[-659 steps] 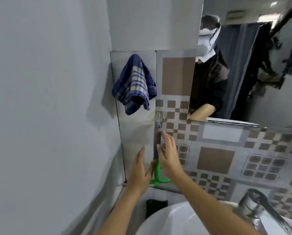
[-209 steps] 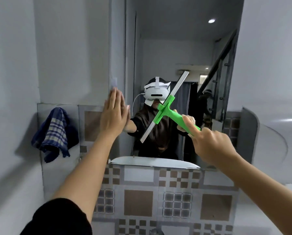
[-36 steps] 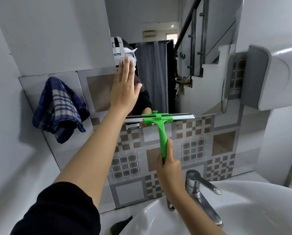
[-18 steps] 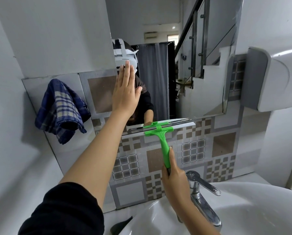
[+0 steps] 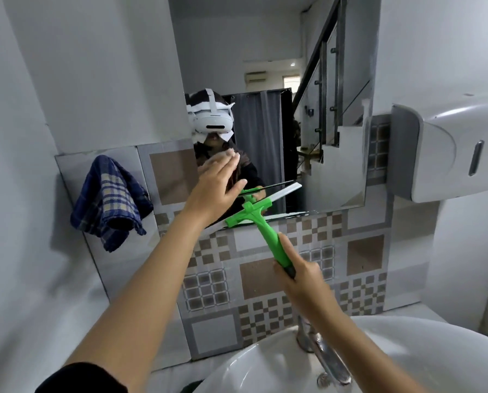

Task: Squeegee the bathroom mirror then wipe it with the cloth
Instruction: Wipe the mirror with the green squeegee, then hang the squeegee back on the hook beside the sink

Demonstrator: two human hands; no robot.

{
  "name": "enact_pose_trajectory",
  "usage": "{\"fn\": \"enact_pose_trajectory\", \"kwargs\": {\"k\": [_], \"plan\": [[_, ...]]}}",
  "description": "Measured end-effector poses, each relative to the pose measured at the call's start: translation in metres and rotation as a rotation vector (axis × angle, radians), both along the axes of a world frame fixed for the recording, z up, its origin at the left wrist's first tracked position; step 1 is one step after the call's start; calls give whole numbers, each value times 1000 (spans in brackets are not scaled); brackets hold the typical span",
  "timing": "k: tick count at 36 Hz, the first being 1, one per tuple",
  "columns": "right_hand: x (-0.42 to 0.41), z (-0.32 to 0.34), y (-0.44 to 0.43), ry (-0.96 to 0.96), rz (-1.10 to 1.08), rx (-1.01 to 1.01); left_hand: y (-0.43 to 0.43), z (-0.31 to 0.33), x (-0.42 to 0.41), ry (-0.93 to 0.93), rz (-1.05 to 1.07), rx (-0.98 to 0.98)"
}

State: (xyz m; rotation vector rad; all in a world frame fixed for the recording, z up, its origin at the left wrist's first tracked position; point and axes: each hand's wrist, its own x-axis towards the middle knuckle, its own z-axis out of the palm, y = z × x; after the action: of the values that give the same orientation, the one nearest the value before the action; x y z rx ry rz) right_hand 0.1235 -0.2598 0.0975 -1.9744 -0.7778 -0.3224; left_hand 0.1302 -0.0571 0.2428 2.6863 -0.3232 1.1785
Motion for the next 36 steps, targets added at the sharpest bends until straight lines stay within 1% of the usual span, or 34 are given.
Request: {"fn": "enact_pose_trajectory", "kwargs": {"k": [2, 4, 7, 11, 16, 19, 23, 26, 29, 31, 36], "plan": [[5, 16, -9, -79, 6, -52, -1, -16, -11, 65, -52, -8], [11, 32, -17, -140, 15, -96, -5, -32, -24, 84, -53, -11], [18, 56, -28, -200, 68, -198, -9, -49, -40, 49, -17, 32], [26, 88, -36, -306, 155, -327, -9, -51, -59, -18, 61, 128], [33, 119, -39, -369, 256, -447, -6, -48, -76, -2, 128, 217], [33, 132, -33, -405, 330, -533, -5, -49, -87, 27, 152, 227], [29, 139, -20, -473, 432, -617, -5, -56, -102, 73, 151, 149], [28, 142, -11, -560, 459, -627, 1, -61, -115, 45, 165, 142], [23, 143, -1, -764, 405, -588, 5, -65, -129, -10, 142, 113], [21, 142, 8, -856, 363, -488, 5, -69, -137, -52, 135, 19], [9, 128, 35, -965, 332, -170, 8, -92, -152, -179, 207, -150]]}}
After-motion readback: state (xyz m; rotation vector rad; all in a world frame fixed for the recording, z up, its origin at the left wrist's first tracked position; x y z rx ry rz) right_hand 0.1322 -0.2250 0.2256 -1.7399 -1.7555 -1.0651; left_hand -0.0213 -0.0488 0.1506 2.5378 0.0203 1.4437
